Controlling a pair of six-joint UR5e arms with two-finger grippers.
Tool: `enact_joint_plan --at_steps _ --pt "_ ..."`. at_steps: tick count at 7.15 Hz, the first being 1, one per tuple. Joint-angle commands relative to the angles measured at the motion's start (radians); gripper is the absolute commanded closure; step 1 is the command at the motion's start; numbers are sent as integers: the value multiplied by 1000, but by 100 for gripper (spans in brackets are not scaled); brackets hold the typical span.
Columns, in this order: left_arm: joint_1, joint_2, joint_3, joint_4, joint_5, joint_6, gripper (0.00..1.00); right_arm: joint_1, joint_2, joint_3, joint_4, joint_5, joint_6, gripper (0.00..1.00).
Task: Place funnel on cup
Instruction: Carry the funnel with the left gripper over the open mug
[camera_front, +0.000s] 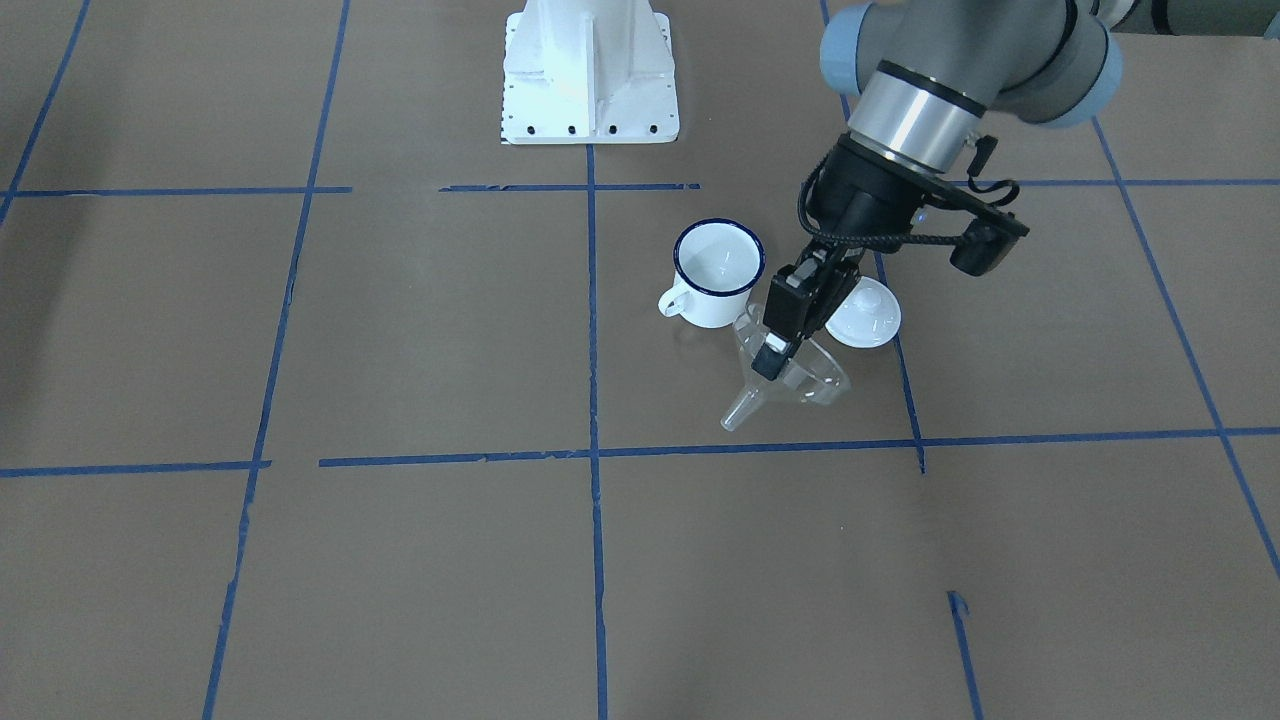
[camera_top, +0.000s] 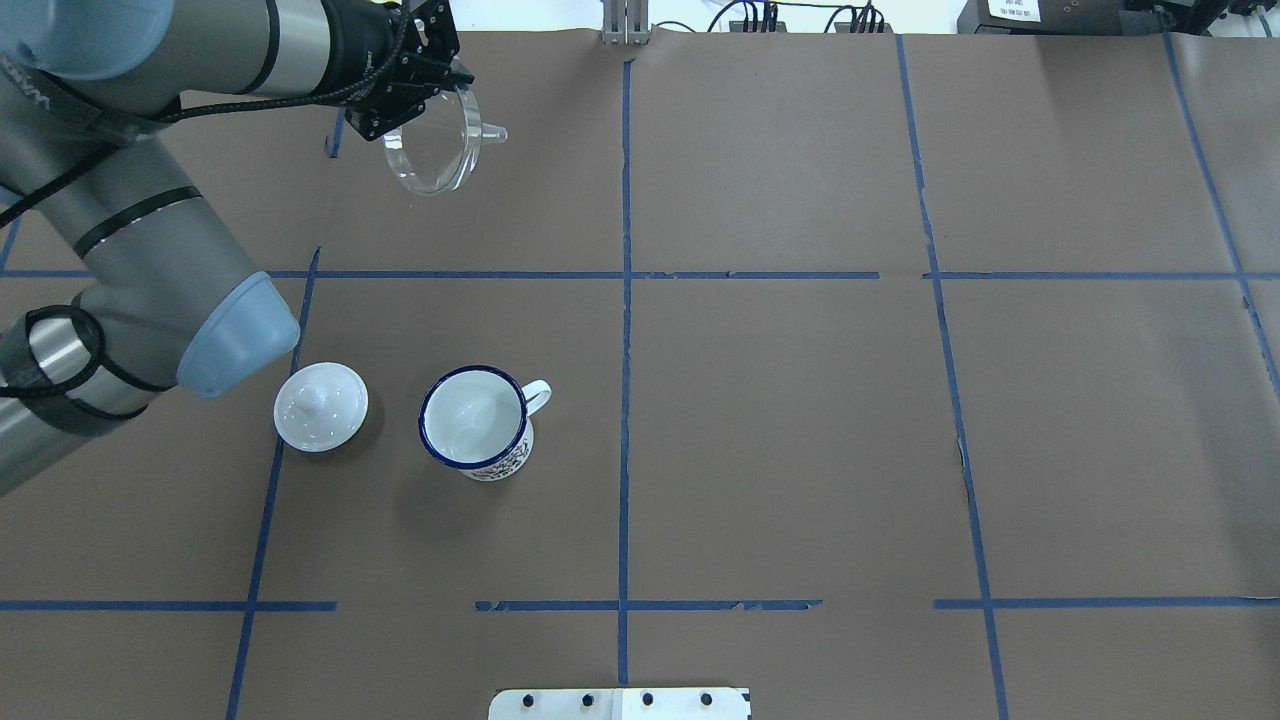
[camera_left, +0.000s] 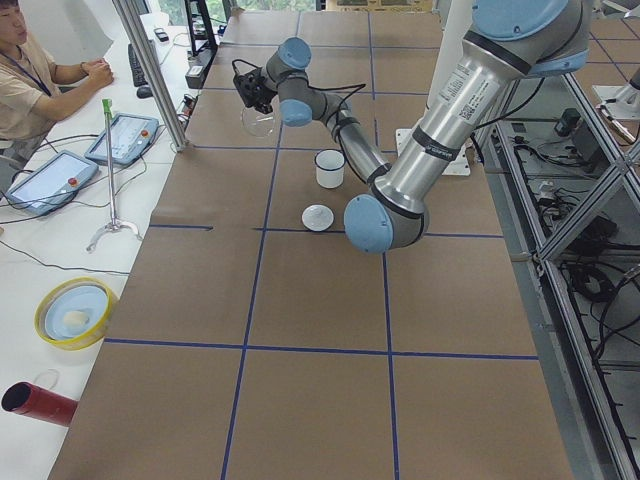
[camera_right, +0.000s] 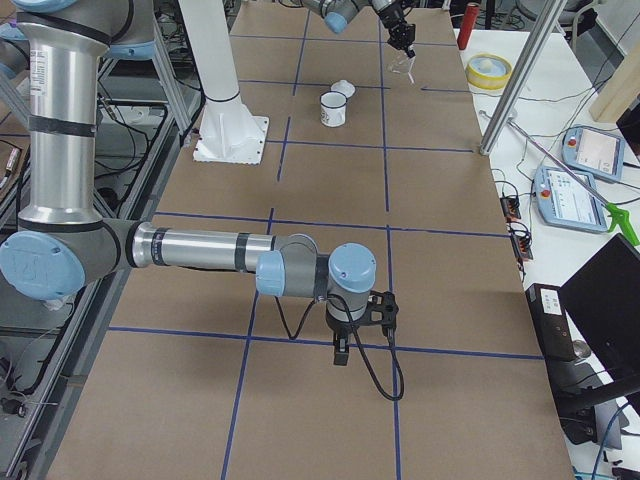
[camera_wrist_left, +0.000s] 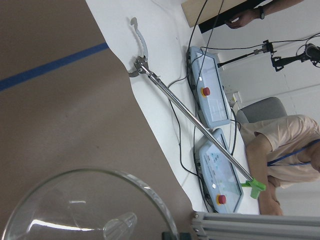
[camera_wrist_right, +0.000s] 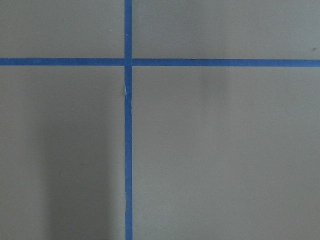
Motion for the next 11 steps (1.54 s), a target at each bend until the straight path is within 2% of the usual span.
enact_joint_plan --at_steps 1,2,4,5,6,7,8,11 --pt "64 -53 -140 403 -31 151 100 0 0 0 0 0 0 0" --pt "85 -117 -145 566 -34 231 100 0 0 0 0 0 0 0" --pt "142 -193 -123 757 -48 314 100 0 0 0 0 0 0 0" --pt "166 -262 -56 855 -50 339 100 0 0 0 0 0 0 0" --pt "185 -341 60 911 -48 344 100 0 0 0 0 0 0 0" --pt "214 -366 142 911 -45 344 100 0 0 0 0 0 0 0" --pt "255 -356 164 911 -39 365 100 0 0 0 0 0 0 0" --pt "298 -275 146 904 -36 368 100 0 0 0 0 0 0 0"
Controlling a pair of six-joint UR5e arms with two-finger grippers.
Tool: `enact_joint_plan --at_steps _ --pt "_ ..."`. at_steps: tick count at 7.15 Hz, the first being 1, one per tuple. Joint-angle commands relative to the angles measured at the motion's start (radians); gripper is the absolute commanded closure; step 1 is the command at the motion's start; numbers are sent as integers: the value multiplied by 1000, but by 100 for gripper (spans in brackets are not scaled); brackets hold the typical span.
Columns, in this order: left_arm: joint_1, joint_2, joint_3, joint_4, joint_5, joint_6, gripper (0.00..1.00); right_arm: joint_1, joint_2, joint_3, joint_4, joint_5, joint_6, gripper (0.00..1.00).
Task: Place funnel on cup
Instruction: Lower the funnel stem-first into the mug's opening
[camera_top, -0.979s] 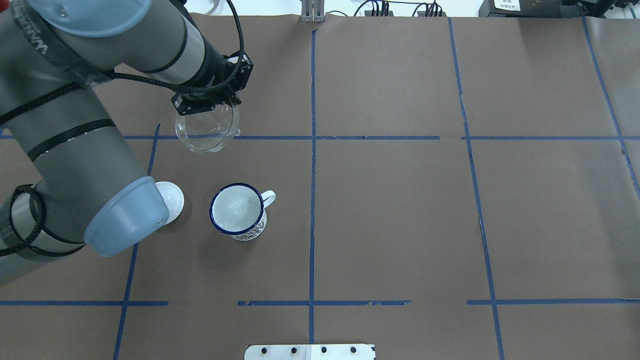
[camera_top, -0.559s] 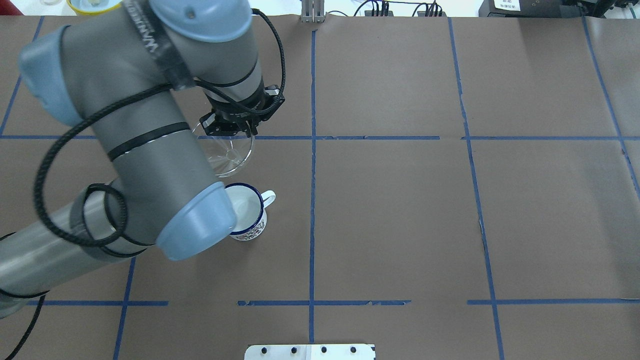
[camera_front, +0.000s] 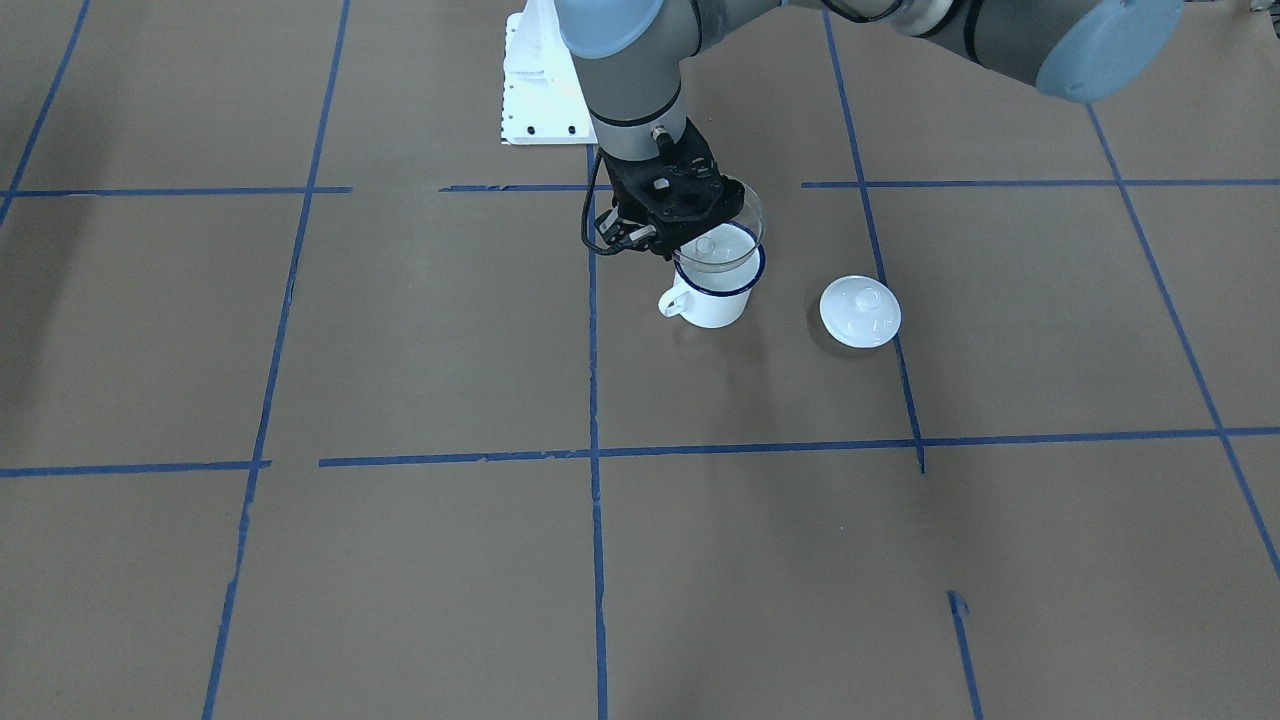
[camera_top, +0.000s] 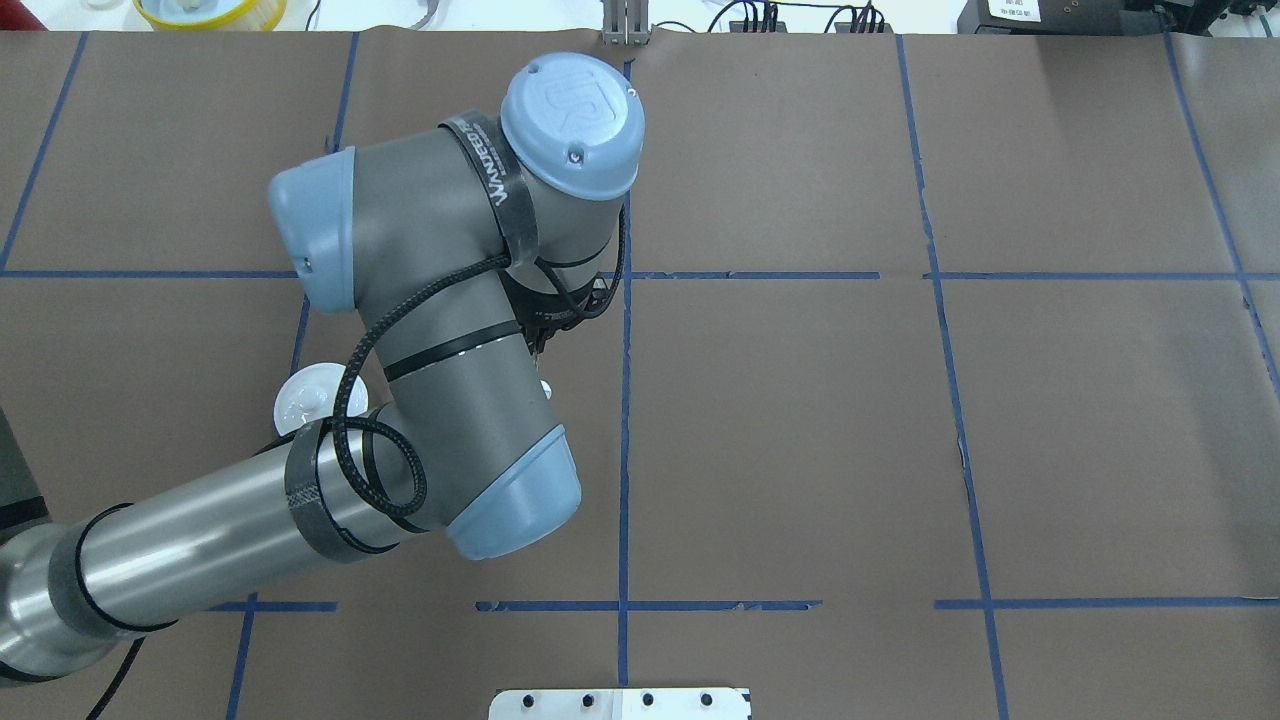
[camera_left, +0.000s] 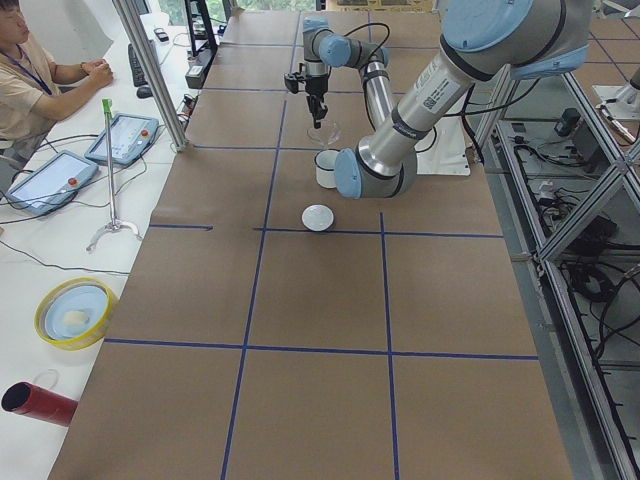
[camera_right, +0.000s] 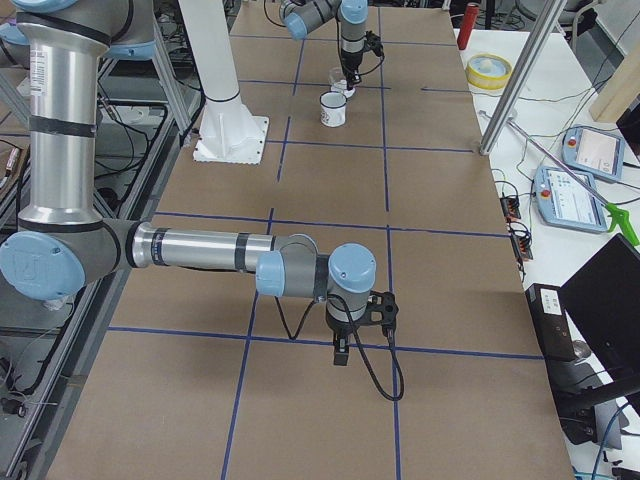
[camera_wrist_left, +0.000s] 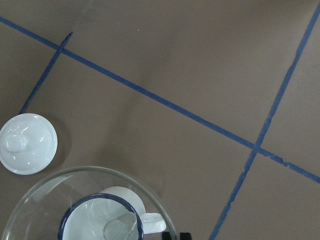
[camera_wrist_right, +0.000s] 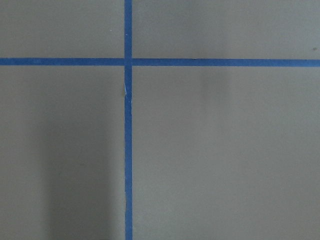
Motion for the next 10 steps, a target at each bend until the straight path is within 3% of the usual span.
enact_joint_plan --at_steps 1,3,10 --pt "24 37 0 -14 0 3 100 0 0 0 0 0 0 0" --pt "44 69 10 -93 0 3 100 0 0 0 0 0 0 0" --pt "51 118 11 -173 44 5 100 0 0 0 0 0 0 0"
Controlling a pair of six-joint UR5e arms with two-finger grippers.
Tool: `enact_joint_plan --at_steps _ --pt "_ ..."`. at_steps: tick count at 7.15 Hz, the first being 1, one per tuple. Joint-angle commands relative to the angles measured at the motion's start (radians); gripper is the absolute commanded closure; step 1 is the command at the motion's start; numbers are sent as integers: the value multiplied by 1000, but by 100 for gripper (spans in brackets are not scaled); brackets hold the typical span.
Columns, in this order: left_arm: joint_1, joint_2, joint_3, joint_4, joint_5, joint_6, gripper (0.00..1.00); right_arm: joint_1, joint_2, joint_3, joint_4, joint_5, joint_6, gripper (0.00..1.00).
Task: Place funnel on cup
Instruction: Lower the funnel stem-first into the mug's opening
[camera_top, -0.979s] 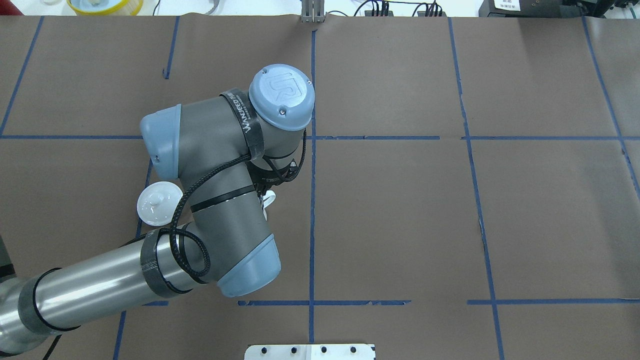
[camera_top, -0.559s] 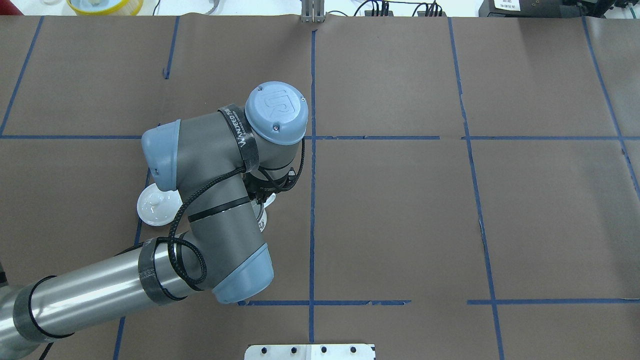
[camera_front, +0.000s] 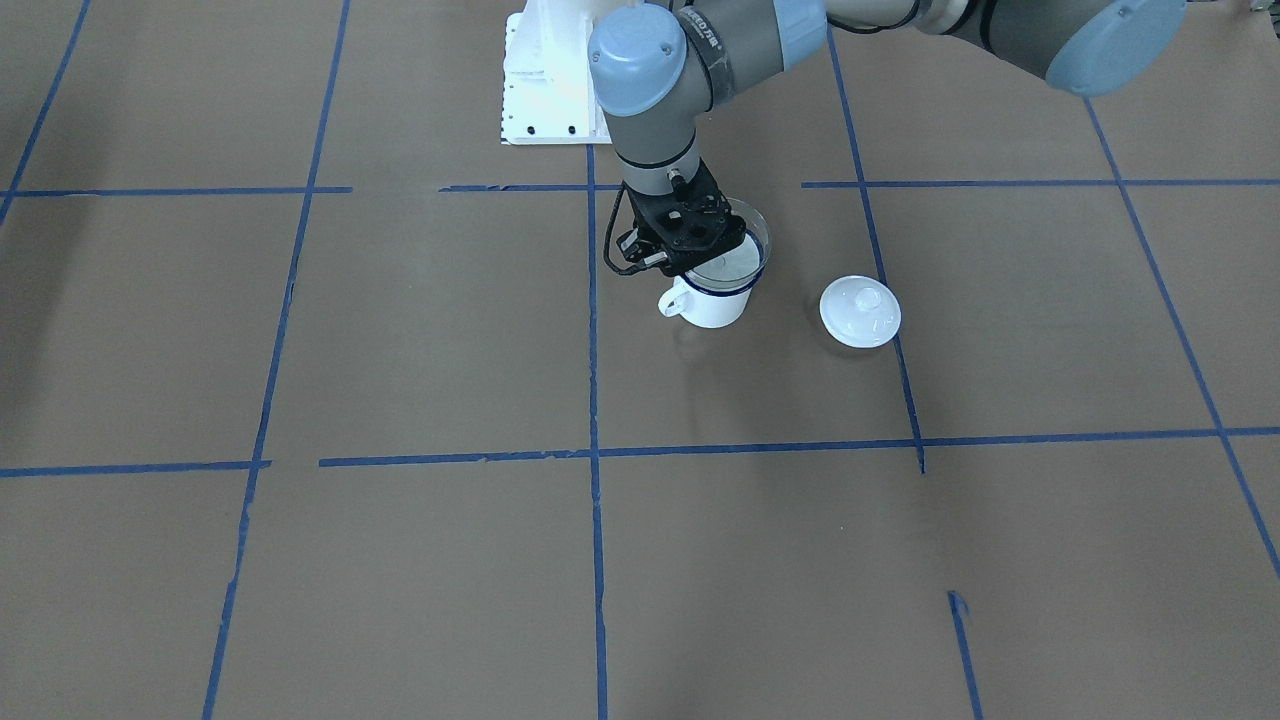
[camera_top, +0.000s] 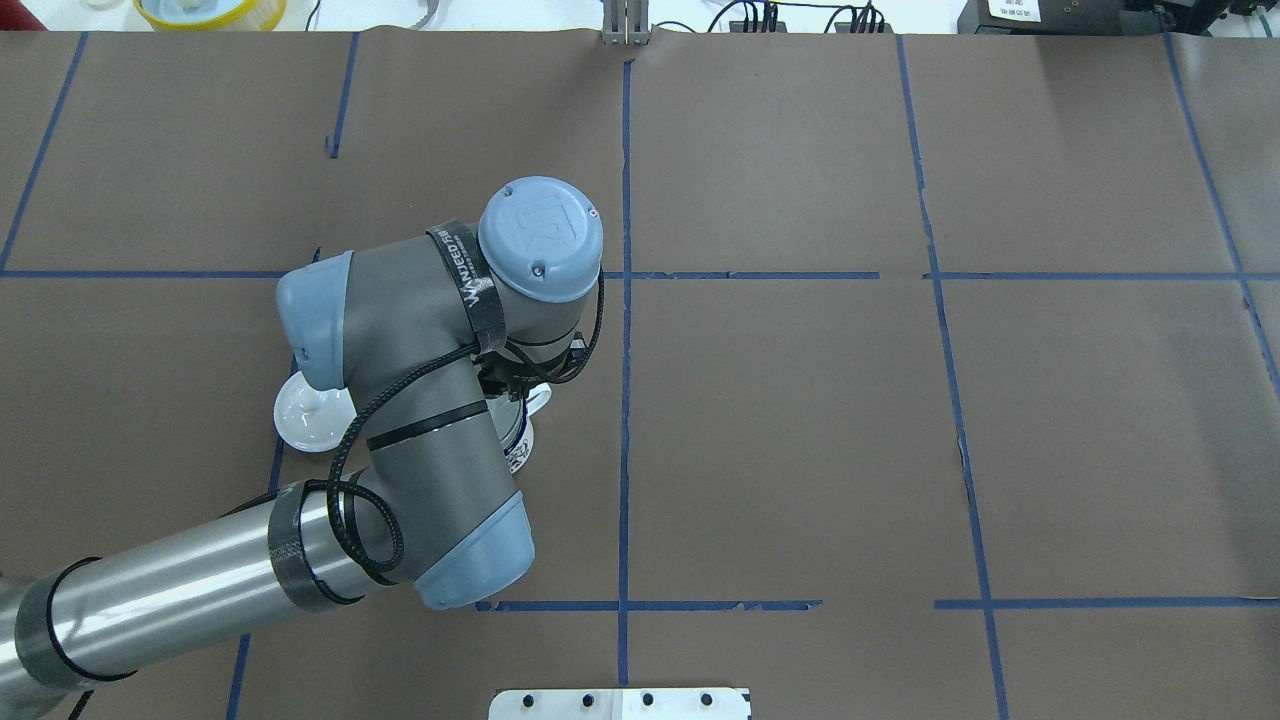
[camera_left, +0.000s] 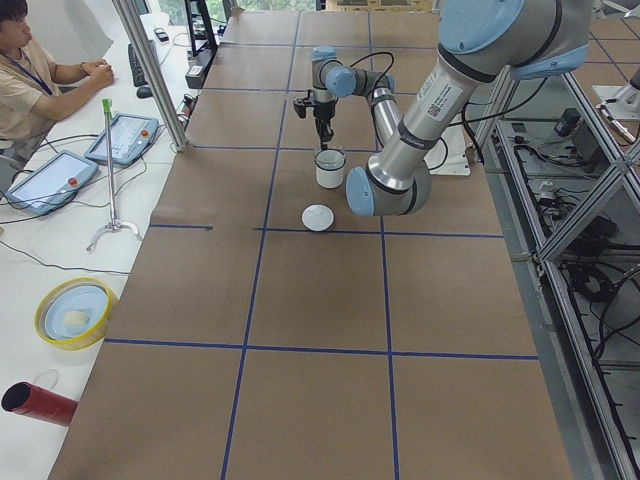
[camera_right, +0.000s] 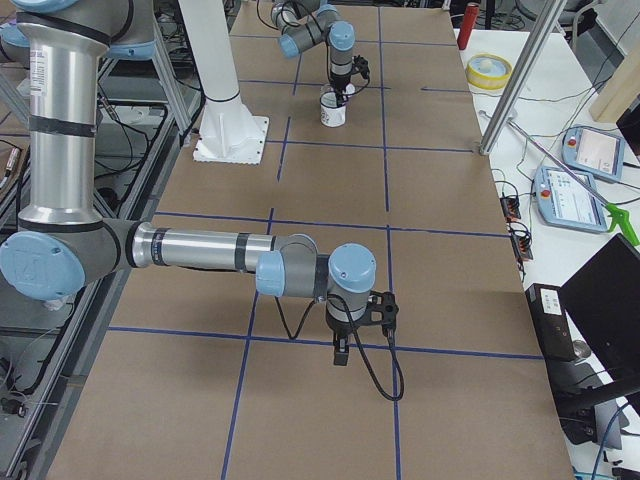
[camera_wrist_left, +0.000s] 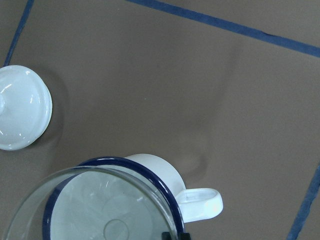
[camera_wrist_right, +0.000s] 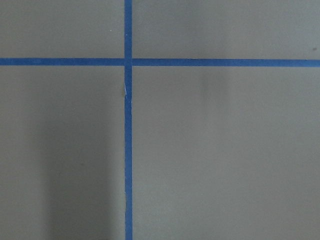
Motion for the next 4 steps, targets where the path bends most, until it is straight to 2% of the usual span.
enact_joint_plan --at_steps 1,2,3,4 --pt "0 8 -2 -7 2 0 83 0 0 0 0 0 0 0" --pt "0 8 -2 -8 2 0 37 0 0 0 0 0 0 0" --pt "0 17 -15 -10 2 -1 0 0 0 0 0 0 0 0" --pt "0 20 -21 -13 2 0 0 0 0 0 0 0 0 0"
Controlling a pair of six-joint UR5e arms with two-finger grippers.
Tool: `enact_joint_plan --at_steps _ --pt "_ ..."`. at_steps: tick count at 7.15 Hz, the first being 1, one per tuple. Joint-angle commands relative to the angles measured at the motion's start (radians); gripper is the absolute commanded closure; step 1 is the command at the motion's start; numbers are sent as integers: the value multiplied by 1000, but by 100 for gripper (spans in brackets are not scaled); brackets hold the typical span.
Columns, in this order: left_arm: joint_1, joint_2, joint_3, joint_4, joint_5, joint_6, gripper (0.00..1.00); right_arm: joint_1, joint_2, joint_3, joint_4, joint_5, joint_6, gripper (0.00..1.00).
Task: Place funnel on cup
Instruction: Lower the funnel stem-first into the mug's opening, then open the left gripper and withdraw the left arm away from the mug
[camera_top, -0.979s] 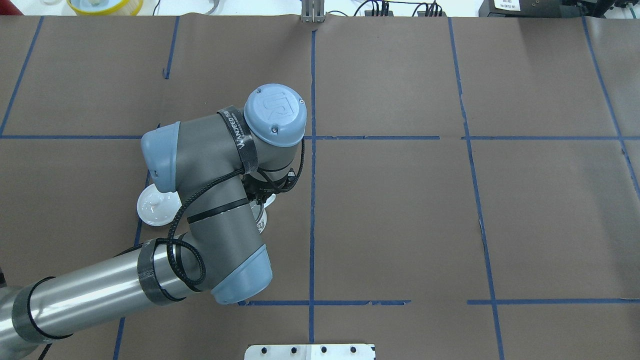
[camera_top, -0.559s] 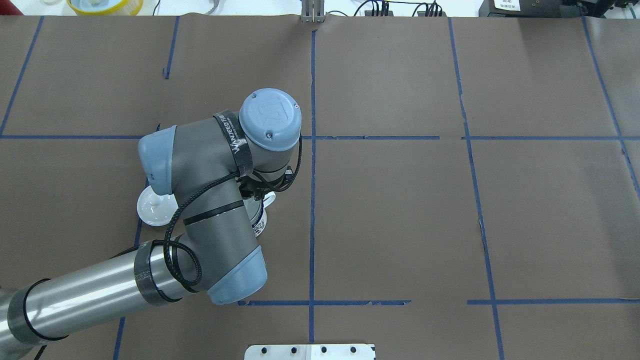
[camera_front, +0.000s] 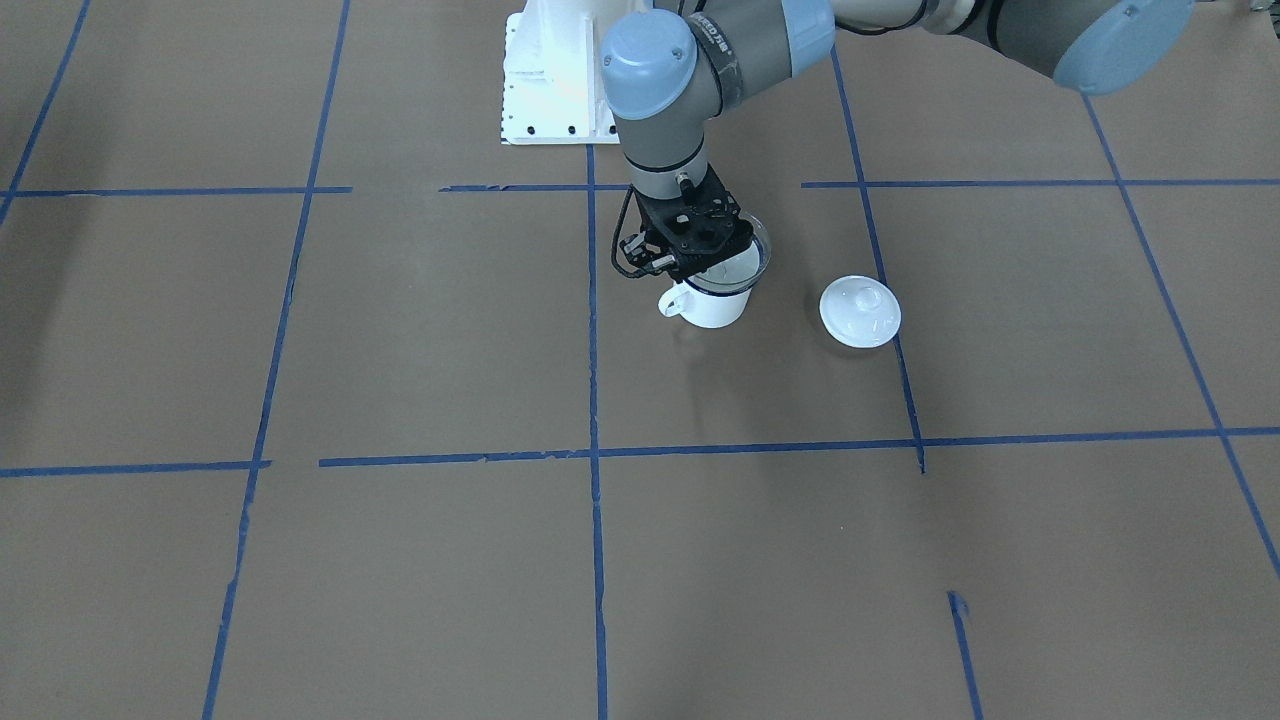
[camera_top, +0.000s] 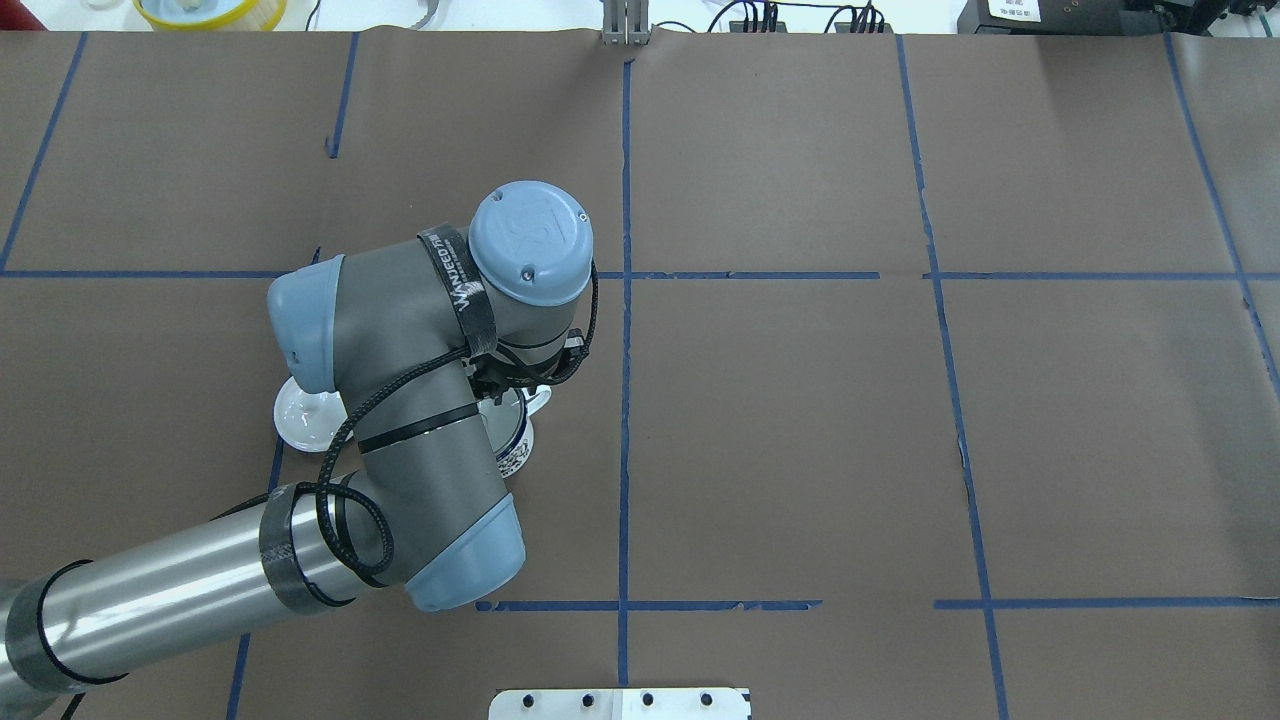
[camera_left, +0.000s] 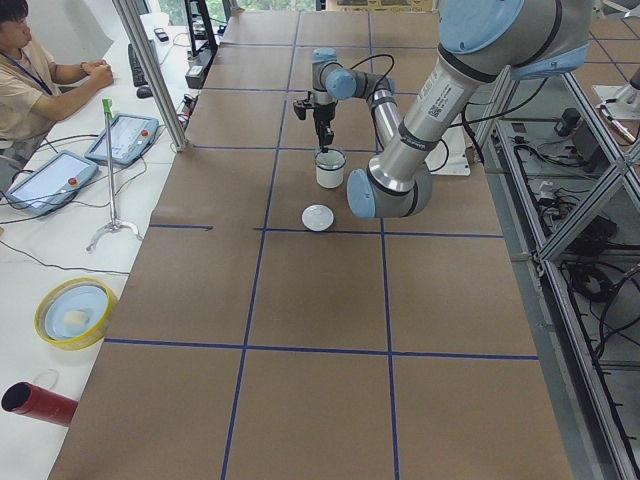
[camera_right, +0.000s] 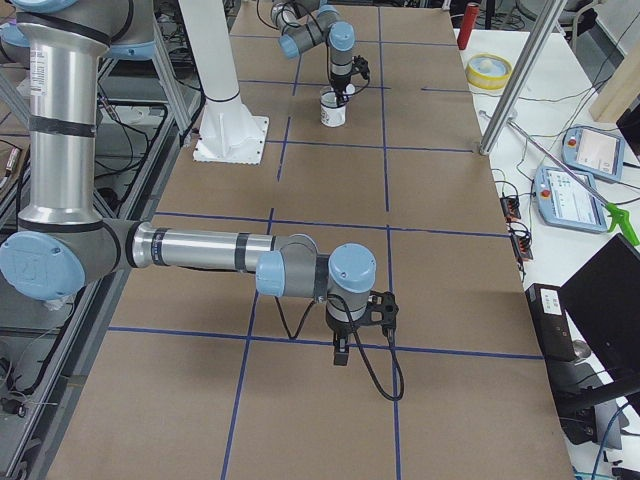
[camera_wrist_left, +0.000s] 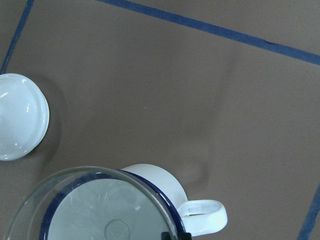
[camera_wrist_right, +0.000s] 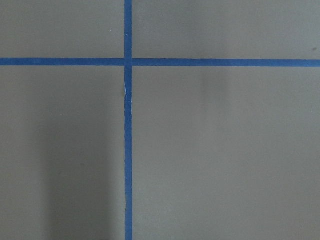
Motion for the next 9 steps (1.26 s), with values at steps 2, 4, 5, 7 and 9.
enact_joint_plan --at_steps 2,4,5,7,9 --pt "-32 62 -163 -3 0 130 0 0 0 0 0 0 0 0" --pt "-182 215 -362 -69 -14 398 0 0 0 0 0 0 0 0" --pt "-284 301 -368 -130 -93 530 0 0 0 0 0 0 0 0" --pt "-514 540 -349 -254 -319 896 0 0 0 0 0 0 0 0" --pt "-720 661 -246 -255 -455 1110 0 0 0 0 0 0 0 0"
